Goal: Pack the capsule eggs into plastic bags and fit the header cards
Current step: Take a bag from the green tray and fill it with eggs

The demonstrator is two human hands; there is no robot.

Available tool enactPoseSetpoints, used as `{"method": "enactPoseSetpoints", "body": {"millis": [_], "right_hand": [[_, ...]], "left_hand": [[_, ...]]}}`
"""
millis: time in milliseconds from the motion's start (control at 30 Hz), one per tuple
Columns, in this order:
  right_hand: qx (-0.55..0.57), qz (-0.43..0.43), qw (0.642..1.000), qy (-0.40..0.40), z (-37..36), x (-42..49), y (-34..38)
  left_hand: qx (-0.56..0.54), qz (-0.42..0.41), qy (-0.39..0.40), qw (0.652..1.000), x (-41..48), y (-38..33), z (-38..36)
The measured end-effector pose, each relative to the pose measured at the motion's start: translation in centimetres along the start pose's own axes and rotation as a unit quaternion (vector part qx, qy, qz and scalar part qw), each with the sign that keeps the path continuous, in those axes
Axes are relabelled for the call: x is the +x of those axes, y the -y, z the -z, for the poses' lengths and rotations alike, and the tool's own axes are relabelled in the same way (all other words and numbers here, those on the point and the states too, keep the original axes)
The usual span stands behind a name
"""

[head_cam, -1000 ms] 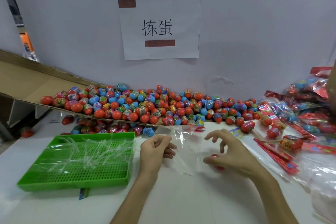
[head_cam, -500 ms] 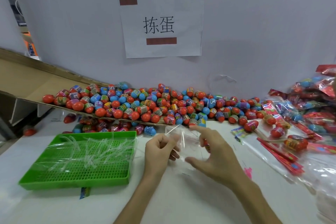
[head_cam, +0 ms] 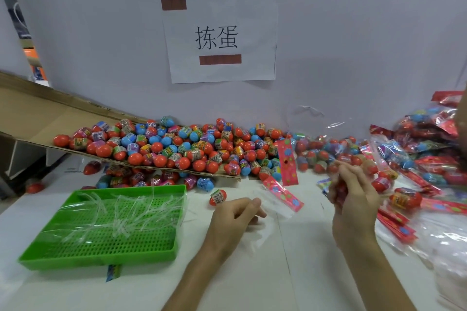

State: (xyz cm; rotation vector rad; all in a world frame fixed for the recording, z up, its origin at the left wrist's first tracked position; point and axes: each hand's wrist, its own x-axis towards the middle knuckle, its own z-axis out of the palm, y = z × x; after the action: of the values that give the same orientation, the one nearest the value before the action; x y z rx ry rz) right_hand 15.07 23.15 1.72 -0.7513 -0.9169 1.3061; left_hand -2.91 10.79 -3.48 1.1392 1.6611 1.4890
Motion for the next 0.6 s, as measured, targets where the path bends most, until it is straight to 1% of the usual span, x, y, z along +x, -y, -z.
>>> {"method": "enactPoseSetpoints", "body": {"millis": [67,133,233,333,400,500,533,567,600], "right_hand": [[0.048,-0.068,0.996,0.022,-0.1,0.0,-0.1],[0.072,-0.094,0.992,0.044,-0.2,0.0,-0.2],[0.032,-0.102,0.988,0.110,-0.5,-0.4,-0.6],[-0.031,-0.113,0.973,0.200,-1.4,-2.0,-1.4],[-0.064,-0.122,0.955,0.261,-2.1,-3.3,-2.0],[-0.151,-0.104,0.920,0.347,-3.0,-4.9,-2.6],[-0.177,-0.097,0.909,0.365,-3.2,-5.1,-2.7],[-0.192,-0.095,0.906,0.366,-3.4,-5.2,-2.8],[-0.195,-0.098,0.910,0.352,-3.4,-5.3,-2.7]], "left_hand": [[0.031,-0.005,0.012,0.999,-0.1,0.1,-0.1],[0.070,-0.008,0.023,0.997,0.0,0.0,-0.1],[0.116,-0.017,0.032,0.993,-0.1,-0.2,-0.1],[0.143,-0.071,0.027,0.987,-0.7,-0.5,-0.1],[0.081,-0.083,0.024,0.993,-0.9,-0.9,-0.2],[-0.061,-0.045,-0.024,0.997,-0.7,-1.3,0.0],[-0.098,-0.025,-0.049,0.994,-0.6,-1.4,0.2],[-0.129,-0.009,-0.073,0.989,-0.7,-1.4,0.5],[-0.142,-0.004,-0.098,0.985,-0.7,-1.4,0.8]]}}
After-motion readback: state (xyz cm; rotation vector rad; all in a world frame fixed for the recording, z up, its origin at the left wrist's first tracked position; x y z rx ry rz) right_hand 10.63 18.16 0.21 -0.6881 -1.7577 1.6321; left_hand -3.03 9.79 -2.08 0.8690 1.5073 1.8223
